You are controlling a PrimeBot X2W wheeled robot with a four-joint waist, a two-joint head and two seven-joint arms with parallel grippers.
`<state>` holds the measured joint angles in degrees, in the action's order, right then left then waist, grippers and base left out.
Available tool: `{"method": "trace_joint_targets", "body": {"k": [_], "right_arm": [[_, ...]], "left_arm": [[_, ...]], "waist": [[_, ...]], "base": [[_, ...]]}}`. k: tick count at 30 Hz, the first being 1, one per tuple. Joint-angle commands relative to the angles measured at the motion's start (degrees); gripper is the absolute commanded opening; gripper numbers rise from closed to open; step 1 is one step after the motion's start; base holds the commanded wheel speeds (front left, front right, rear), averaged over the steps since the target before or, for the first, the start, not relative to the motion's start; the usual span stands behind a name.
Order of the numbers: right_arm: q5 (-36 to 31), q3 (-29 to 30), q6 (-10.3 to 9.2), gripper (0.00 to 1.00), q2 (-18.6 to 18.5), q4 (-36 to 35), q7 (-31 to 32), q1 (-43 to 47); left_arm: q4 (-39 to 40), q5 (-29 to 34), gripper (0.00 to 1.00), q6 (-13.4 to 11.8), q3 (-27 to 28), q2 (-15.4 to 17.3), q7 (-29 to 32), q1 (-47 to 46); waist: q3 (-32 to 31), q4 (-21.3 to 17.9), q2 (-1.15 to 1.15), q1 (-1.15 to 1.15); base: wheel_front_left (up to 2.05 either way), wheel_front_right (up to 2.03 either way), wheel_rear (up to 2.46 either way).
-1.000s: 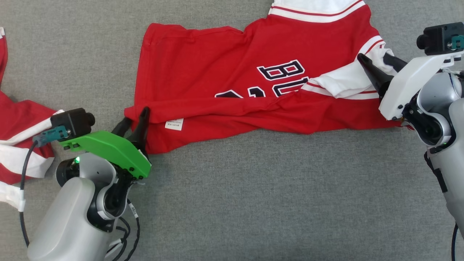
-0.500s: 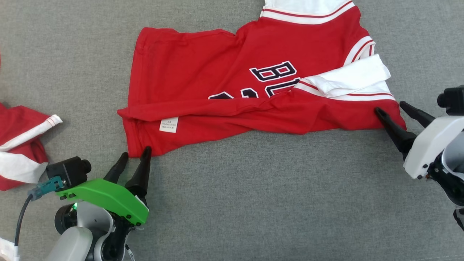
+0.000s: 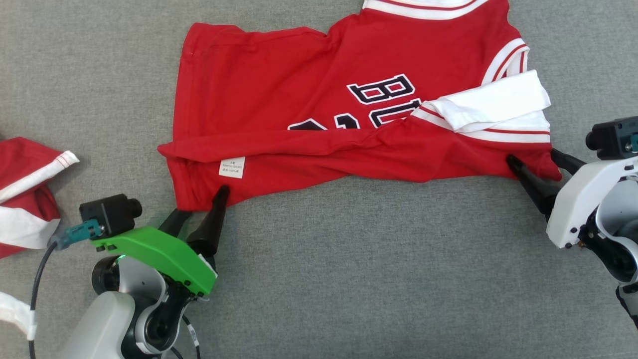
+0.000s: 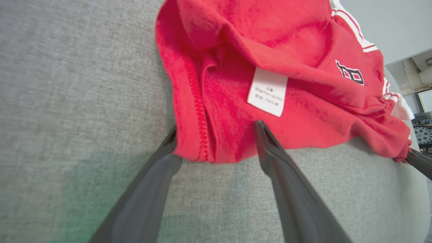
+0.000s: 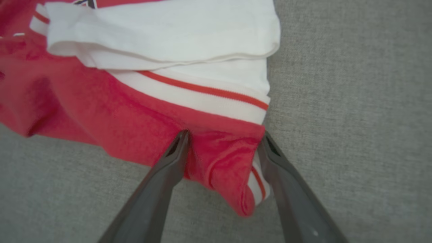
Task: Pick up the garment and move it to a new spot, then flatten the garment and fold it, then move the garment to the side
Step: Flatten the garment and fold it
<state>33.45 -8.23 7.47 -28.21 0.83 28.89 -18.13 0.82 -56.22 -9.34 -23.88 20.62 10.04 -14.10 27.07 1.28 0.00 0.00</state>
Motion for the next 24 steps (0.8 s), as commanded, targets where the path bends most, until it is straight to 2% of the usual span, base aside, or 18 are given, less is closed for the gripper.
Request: {"method": "trace_joint_targets", "body": {"k": [1,2,3,4,5,6,7,8,13,18,22,24], "right_arm": [[-0.3,-0.8,0.05,1.0,0.2,1.0,0.9,-0.3],[-0.1,-1.1,0.05,1.0,0.2,1.3,1.2,-0.6],[-0.1,-1.3,0.05,1.0,0.3,1.6,1.3,-0.9],[0.2,-1.7,0.05,0.76,0.2,2.1,1.9,-1.1],[0.4,-2.2,0.05,0.44,0.0,2.5,2.3,-1.3],[0.6,-2.3,0.05,0.4,-0.1,2.8,2.3,-1.4],[1.0,-2.8,0.05,0.03,-0.4,2.9,2.5,-1.6],[1.4,-3.2,0.05,0.0,-0.7,3.0,2.4,-1.8],[4.0,-5.2,-0.01,0.0,-3.5,2.5,1.7,-1.3],[6.8,-5.3,-0.01,0.0,-6.8,1.0,-0.9,-0.1],[9.1,-5.4,-0.01,0.0,-10.1,-0.8,-2.3,1.8],[10.9,-6.3,-0.01,0.0,-12.9,-2.6,-2.6,3.3]], "left_arm": [[-1.2,-0.2,0.44,0.6,-1.0,-0.4,1.1,-0.5],[-1.7,-0.3,0.2,1.0,-1.3,-0.6,1.2,-0.8],[-2.0,-0.4,0.02,1.3,-1.4,-0.8,1.3,-1.1],[-2.3,-0.5,0.0,1.9,-1.8,-0.9,1.6,-1.5],[-2.7,-0.8,0.0,2.3,-2.0,-1.1,1.7,-1.7],[-2.9,-0.9,0.0,2.6,-2.1,-1.2,1.7,-1.8],[-3.1,-1.0,0.0,2.9,-2.1,-1.2,1.8,-2.1],[-3.3,-1.1,0.0,3.2,-2.1,-1.1,1.8,-2.3],[-3.3,-1.6,0.0,4.7,-1.8,-0.1,1.3,-1.4],[-1.1,-2.0,0.0,5.1,-0.3,1.5,-0.2,0.8],[1.3,-2.9,0.0,5.4,0.9,2.8,-1.3,3.9],[2.8,-3.5,0.0,5.4,1.4,3.3,-1.6,6.3]], "waist": [[0.2,0.2,0.0,0.0],[0.3,0.3,0.0,0.0],[0.3,0.3,0.0,0.0],[0.4,0.4,0.0,0.0],[0.4,0.5,0.0,0.0],[0.4,0.5,0.0,0.0],[0.5,0.6,0.0,0.0],[0.5,0.6,0.0,0.0],[0.1,0.8,0.0,0.0],[-1.3,0.8,0.0,0.0],[-3.1,0.6,0.0,0.0],[-4.3,0.4,0.0,0.0]], "base": [[0.0,0.0,0.0],[0.0,0.0,0.0],[0.0,0.0,0.0],[0.0,0.0,0.0],[0.0,0.0,0.0],[0.0,0.0,0.0],[0.0,0.0,0.0],[0.0,0.0,0.0],[0.0,0.0,0.0],[0.0,0.0,0.0],[0.0,0.0,0.0],[0.0,0.0,0.0]]}}
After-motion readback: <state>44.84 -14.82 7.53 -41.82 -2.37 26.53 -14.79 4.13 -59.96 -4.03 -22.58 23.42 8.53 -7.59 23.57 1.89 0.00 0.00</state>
